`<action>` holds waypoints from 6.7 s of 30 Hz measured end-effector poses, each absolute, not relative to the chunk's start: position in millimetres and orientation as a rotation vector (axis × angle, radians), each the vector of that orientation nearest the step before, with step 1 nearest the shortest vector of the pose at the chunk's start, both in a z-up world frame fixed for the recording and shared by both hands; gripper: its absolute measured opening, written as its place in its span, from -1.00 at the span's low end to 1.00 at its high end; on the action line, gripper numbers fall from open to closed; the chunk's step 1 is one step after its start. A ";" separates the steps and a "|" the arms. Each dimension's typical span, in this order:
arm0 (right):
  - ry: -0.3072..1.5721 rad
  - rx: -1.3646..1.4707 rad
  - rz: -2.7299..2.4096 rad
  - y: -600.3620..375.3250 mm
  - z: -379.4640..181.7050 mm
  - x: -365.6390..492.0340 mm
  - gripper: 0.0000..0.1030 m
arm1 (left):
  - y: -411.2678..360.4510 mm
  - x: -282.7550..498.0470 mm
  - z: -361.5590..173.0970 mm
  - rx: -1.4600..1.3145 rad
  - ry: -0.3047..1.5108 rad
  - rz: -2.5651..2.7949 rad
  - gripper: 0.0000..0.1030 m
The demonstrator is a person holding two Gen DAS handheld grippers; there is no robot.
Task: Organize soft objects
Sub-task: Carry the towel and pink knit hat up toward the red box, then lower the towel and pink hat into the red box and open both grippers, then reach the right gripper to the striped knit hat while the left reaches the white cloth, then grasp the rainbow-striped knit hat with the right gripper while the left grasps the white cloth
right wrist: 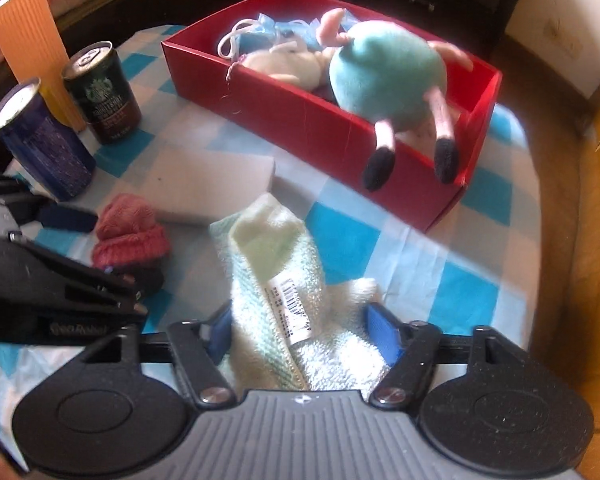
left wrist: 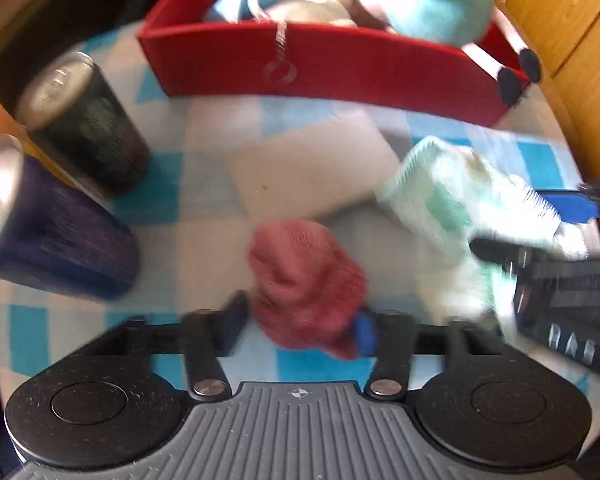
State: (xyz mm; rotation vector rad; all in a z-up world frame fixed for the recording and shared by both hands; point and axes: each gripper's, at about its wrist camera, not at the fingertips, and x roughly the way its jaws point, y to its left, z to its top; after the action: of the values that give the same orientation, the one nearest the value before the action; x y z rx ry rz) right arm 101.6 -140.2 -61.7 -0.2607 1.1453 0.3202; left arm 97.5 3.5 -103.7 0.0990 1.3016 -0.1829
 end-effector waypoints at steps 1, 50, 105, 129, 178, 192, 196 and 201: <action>1.147 -0.224 0.325 -142.9 -56.6 103.0 -0.83 | 2.0 95.2 -101.9 0.099 1.298 -0.190 -0.23; 1.126 -0.166 0.325 -162.8 -40.7 124.3 -0.06 | 29.9 134.7 15.8 -0.169 1.019 -0.232 -0.40; 0.716 0.228 0.201 -197.8 35.7 227.2 -0.14 | 5.2 221.7 4.8 -0.086 0.989 -0.147 0.44; 1.049 0.181 0.260 -230.2 -32.6 90.6 0.00 | -56.0 166.0 -76.6 0.077 1.156 -0.411 0.54; 1.224 -0.022 0.301 -194.6 -74.5 103.3 0.08 | 5.1 98.2 -79.2 0.023 1.255 -0.271 0.20; 1.250 -0.032 0.315 -184.4 -79.8 104.3 0.08 | 12.8 92.7 -80.0 0.027 1.256 -0.268 0.20; 1.263 -0.036 0.301 -186.1 -83.1 103.3 0.08 | 12.0 91.7 -81.9 0.034 1.259 -0.265 0.20; 1.276 -0.020 0.286 -190.5 -85.0 103.2 0.08 | 7.6 89.4 -82.5 0.044 1.257 -0.275 0.20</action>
State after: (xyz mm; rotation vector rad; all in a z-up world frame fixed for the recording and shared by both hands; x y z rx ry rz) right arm 103.2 -190.5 -85.0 -0.0196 1.2763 0.2859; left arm 89.4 7.6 -82.5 0.0439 1.2573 -0.2754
